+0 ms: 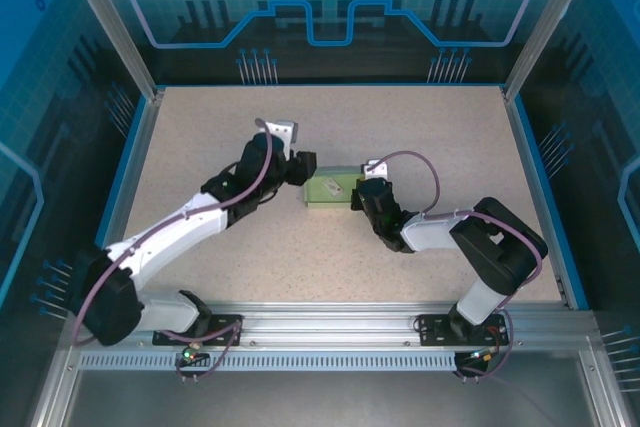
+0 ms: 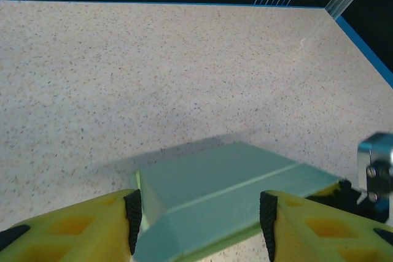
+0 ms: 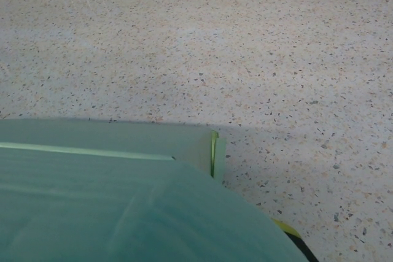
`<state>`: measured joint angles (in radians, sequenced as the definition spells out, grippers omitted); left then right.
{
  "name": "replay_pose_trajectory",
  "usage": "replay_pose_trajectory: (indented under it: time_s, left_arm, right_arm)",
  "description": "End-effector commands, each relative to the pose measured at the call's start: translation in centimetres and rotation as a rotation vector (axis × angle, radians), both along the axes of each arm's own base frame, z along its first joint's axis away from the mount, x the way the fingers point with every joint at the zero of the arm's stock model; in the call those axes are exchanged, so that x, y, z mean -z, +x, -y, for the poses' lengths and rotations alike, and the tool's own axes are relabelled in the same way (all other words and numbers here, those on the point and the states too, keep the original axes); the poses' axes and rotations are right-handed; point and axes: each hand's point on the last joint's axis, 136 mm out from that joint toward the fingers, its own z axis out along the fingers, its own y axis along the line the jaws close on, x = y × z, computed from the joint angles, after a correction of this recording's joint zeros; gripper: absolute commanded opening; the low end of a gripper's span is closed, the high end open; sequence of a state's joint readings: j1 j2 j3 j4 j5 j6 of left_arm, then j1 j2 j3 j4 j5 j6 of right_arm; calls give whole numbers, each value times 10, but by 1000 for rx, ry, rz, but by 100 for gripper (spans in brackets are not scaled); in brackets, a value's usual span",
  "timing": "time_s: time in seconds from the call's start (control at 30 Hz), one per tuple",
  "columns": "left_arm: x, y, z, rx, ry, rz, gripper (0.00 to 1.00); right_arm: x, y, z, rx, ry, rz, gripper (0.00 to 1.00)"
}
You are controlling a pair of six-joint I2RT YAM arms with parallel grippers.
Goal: Fold the paper box
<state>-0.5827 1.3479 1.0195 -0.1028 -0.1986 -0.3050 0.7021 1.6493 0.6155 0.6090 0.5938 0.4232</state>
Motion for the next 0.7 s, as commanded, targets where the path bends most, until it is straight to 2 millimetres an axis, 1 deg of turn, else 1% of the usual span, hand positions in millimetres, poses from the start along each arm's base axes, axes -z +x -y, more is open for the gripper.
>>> replay_pose_trajectory:
  time_s: [0.0, 0.1, 0.27, 0.47, 0.67]
  left_arm:
    - [22, 4, 13, 83, 58, -110, 57]
    - [29, 22, 21, 96, 80, -147, 58]
    - [55, 37, 33, 139, 155, -220, 59]
    - [82, 37, 41, 189, 192, -284, 60]
    - [102, 33, 38, 197, 222, -318, 60]
  right_arm:
    - [-2, -1, -8, -21, -18, -2, 3]
    - [-2, 0, -8, -22, -20, -1, 3]
    - [0, 0, -8, -23, -21, -4, 3]
    - [-1, 0, -8, -26, -25, -4, 5]
    - [-5, -1, -8, -29, -25, 2, 7]
